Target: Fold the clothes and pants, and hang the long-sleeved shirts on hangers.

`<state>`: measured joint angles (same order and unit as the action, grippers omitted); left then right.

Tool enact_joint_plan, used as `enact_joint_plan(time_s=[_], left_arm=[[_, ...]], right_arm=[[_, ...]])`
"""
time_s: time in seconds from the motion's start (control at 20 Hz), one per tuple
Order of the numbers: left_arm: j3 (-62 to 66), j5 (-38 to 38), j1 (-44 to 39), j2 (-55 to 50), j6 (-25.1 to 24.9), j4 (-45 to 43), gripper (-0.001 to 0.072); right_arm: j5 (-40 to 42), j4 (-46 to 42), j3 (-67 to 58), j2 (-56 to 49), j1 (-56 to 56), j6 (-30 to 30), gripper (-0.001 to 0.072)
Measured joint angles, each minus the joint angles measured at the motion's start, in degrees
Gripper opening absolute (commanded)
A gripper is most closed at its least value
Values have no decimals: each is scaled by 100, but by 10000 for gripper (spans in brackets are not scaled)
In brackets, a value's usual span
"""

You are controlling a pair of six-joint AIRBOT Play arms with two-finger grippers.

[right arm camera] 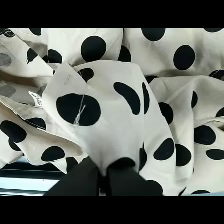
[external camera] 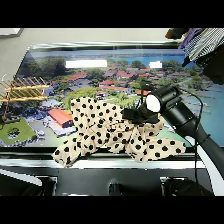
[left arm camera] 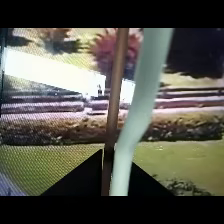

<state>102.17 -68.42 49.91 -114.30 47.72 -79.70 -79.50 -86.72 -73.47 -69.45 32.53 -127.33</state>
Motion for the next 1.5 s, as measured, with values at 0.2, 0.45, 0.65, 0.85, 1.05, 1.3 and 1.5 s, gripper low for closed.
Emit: enact_joint_plan(time_s=[0.2, 0.45, 0.65, 0.85, 1.05, 1.3, 1.5], left_arm=[[4, 4, -17, -22, 28, -7, 24], [15, 9, -120, 114, -81, 28, 22], [28, 256, -247, 540, -105, 57, 22], [31, 608, -387, 1099, 35, 109, 21], [28, 988, -494, 1674, 396, 162, 21], [28, 1399, -671, 2500, 590, 481, 21], [2, 1182, -1078, 3119, 577, 756, 20]], right_arm=[[-61, -2, 0, 0, 0, 2, 29], [-155, -24, 0, 0, 0, 4, 29], [-216, -28, 0, 0, 0, 4, 29], [-260, -28, 0, 0, 0, 4, 29], [-308, -48, 0, 0, 0, 17, 29], [-411, -72, 0, 0, 0, 44, 29], [-433, -190, 0, 0, 0, 195, 29]])
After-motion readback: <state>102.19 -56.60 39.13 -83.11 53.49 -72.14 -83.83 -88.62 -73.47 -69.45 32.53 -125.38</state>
